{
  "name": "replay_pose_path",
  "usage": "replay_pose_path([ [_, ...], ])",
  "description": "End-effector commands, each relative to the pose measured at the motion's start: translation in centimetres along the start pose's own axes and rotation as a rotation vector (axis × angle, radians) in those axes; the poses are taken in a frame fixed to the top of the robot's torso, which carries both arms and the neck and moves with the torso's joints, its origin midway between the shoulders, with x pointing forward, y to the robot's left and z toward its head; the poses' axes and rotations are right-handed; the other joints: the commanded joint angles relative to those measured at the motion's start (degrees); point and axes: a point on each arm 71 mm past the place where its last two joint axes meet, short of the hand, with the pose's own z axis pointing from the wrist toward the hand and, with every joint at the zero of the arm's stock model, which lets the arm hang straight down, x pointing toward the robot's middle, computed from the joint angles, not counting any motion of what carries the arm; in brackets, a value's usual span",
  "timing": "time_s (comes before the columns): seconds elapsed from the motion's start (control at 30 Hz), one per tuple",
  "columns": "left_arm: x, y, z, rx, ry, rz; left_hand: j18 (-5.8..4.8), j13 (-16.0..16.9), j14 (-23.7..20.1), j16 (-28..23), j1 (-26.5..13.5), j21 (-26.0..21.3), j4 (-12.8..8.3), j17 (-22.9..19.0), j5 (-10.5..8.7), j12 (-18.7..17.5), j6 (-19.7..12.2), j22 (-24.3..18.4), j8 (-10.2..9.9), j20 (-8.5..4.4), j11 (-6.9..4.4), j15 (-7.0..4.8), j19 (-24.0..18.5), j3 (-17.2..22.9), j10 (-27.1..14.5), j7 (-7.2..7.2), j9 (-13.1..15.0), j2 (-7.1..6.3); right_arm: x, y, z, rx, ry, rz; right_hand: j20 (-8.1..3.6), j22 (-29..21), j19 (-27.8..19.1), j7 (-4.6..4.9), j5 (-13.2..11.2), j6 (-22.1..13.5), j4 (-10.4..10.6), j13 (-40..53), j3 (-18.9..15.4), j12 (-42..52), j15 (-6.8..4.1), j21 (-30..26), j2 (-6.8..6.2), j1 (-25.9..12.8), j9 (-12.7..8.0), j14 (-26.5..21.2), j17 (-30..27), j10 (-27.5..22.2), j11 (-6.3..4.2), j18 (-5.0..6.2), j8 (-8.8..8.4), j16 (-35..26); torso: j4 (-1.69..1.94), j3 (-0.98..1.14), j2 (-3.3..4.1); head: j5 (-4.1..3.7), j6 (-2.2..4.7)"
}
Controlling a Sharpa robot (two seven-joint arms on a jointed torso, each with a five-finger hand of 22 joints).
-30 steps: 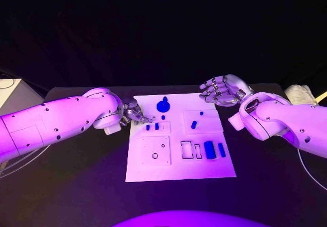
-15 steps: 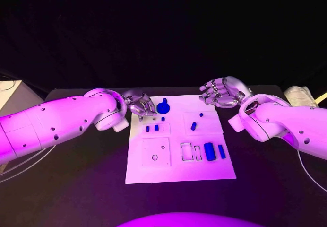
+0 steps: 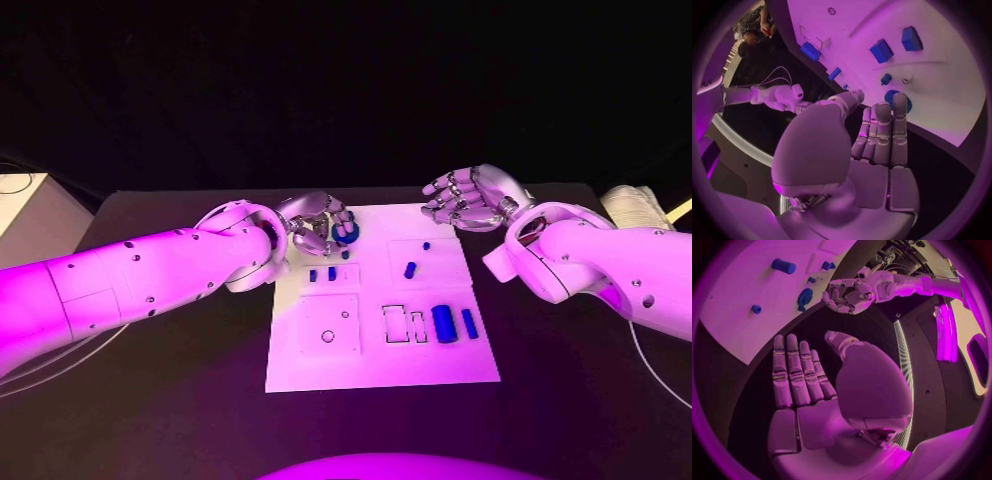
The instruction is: Assemble the parts on the task board
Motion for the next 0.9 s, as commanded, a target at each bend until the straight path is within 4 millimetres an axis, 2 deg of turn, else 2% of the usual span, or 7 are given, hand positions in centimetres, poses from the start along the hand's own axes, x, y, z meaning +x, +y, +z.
replay_pose_path([
  [0.03,0.3,-0.5,0.5,0.079,-0.024,0.174,0.32,-0.8,1.0,1.5,-0.4,1.5,-0.5,0.6,-0.31,-0.7,0.5,1.5,-0.3,0.22,0.20,-0.04,1.2,-0.1,-0.5,-0.20,-0.9,-0.80,0.2,0.1,0.0,-0.010,0.015,0.000,0.06,-0.1,-0.2,3.51,0.3,0.2,-0.3,-0.1,0.0,0.4,-0.14,0.0,0.57,0.0,-0.1,-0.1,-0.1,-0.1,0.11,0.31,0.19,-0.4,-0.15,-0.06,0.12,-0.15,0.15],
  [0.27,1.3,-0.2,1.2,0.047,0.027,0.262,-0.56,-2.3,3.2,5.1,-0.8,6.0,-1.3,2.4,-0.24,-1.2,2.8,6.3,-0.6,0.25,0.09,-0.11,4.6,-0.1,-0.8,-0.93,-3.2,-0.94,0.2,0.1,0.0,-0.009,0.016,0.001,0.06,-0.1,-0.2,3.51,0.3,0.2,-0.3,-0.1,0.0,0.4,-0.14,0.0,0.57,0.0,-0.1,-0.1,-0.1,-0.1,0.11,0.31,0.19,-0.4,-0.13,-0.08,0.13,-0.24,0.20],
  [0.4,1.5,-0.2,1.5,0.030,0.050,0.283,-0.69,-2.6,3.5,5.8,-1.0,6.7,-1.4,2.4,-0.27,-1.3,3.0,7.0,-0.9,0.25,0.08,-0.11,5.1,-0.2,-1.0,-0.98,-3.8,-1.08,0.3,0.1,0.0,-0.009,0.017,0.001,0.06,-0.1,-0.2,3.51,0.3,0.2,-0.3,-0.1,0.0,0.4,-0.14,0.0,0.57,0.0,-0.1,-0.1,-0.1,-0.1,0.11,0.31,0.19,-0.4,-0.13,-0.13,0.16,-0.33,0.09],
  [0.67,2.1,0.0,1.8,-0.019,0.122,0.316,-0.80,-3.1,3.5,6.6,-1.3,7.3,-1.5,2.1,-0.46,-1.3,4.0,7.7,-1.4,0.30,0.09,-0.06,5.4,-0.5,-1.1,-1.26,-4.7,-1.06,0.3,0.1,0.0,-0.009,0.018,0.001,0.06,-0.1,-0.2,3.51,0.3,0.2,-0.3,-0.1,0.0,0.4,-0.14,0.0,0.57,0.0,-0.1,-0.1,-0.1,-0.1,0.11,0.31,0.19,-0.4,-0.05,-0.05,0.02,-0.47,-0.11],
  [0.9,2.5,0.1,2.0,-0.051,0.167,0.325,-1.30,-3.4,5.4,9.4,-1.5,9.7,-1.7,3.9,-0.46,0.2,5.6,10.4,-2.5,0.24,-0.16,-0.23,7.3,-0.3,1.1,-1.16,-6.4,-0.60,0.3,0.1,0.1,-0.010,0.019,0.001,0.06,-0.1,-0.2,3.51,0.3,0.2,-0.3,-0.1,0.0,0.4,-0.14,0.0,0.57,0.0,-0.1,-0.1,-0.1,-0.1,0.11,0.31,0.19,-0.4,-0.06,-0.09,0.04,-0.50,-0.20],
])
